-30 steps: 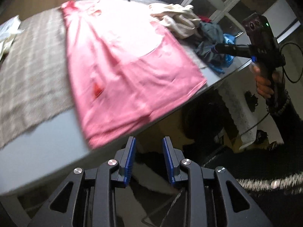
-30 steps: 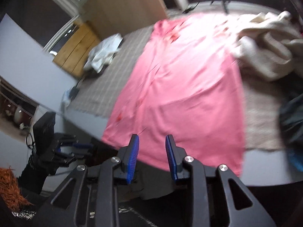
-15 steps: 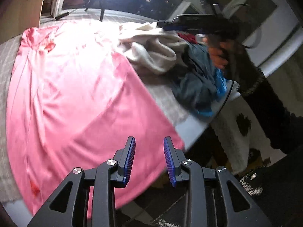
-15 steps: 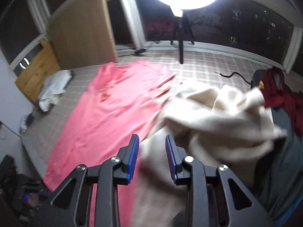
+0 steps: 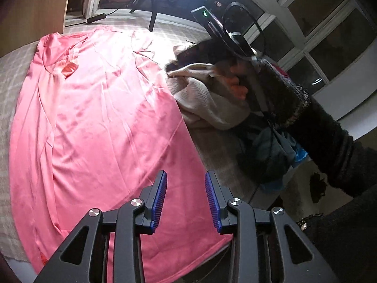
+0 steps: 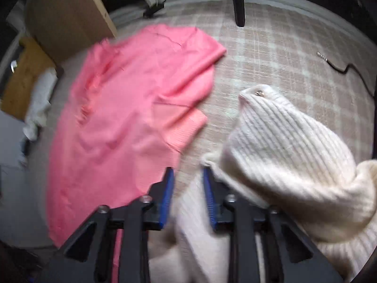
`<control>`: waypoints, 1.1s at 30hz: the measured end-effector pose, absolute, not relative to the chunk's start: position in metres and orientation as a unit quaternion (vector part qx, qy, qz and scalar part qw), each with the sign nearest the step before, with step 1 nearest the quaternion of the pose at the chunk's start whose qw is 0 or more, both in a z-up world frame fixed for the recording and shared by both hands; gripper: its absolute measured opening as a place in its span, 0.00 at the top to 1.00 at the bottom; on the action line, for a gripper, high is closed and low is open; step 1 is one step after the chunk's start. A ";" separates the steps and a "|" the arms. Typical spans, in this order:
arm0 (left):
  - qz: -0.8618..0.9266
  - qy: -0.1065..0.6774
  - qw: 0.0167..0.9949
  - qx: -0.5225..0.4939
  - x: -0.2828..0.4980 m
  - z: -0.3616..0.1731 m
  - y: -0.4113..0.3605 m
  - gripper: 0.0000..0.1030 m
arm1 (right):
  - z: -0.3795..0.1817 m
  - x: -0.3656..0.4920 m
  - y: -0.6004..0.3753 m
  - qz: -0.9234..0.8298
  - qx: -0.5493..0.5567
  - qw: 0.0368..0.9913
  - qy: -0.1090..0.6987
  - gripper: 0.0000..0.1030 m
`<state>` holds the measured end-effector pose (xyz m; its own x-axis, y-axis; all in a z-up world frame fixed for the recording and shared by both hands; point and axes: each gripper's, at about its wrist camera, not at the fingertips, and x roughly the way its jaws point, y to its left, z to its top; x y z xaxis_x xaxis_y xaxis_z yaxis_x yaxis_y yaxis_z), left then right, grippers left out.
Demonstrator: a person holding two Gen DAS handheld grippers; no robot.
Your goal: Fold clothes
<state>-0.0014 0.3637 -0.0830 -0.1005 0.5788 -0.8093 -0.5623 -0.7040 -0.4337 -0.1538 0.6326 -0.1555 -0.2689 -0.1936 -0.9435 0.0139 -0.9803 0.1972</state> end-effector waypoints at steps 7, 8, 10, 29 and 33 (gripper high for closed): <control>0.726 -0.008 0.395 -0.563 -0.015 -0.094 0.375 0.69 | -0.143 -0.122 0.723 -0.782 0.620 -0.062 0.037 0.98; 0.723 -0.008 0.399 -0.564 -0.017 -0.096 0.380 0.69 | -0.140 -0.116 0.745 -0.776 0.620 -0.102 0.055 0.96; 0.718 -0.010 0.408 -0.564 -0.028 -0.100 0.392 0.69 | -0.124 -0.105 0.777 -0.774 0.624 -0.111 0.019 0.93; 0.751 0.155 0.376 -0.520 -0.200 -0.155 0.546 0.71 | -0.134 -0.228 0.697 -0.821 0.556 0.104 -0.077 0.66; 0.758 0.143 0.375 -0.514 -0.206 -0.166 0.545 0.72 | -0.150 -0.255 0.704 -0.821 0.554 0.101 -0.091 0.66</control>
<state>-0.2063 0.5454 -0.1661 -0.1895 0.4210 -0.8870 -0.7159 -0.6776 -0.1687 -0.2551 0.7040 -0.1497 -0.3648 -0.2676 -0.8918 0.0656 -0.9628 0.2620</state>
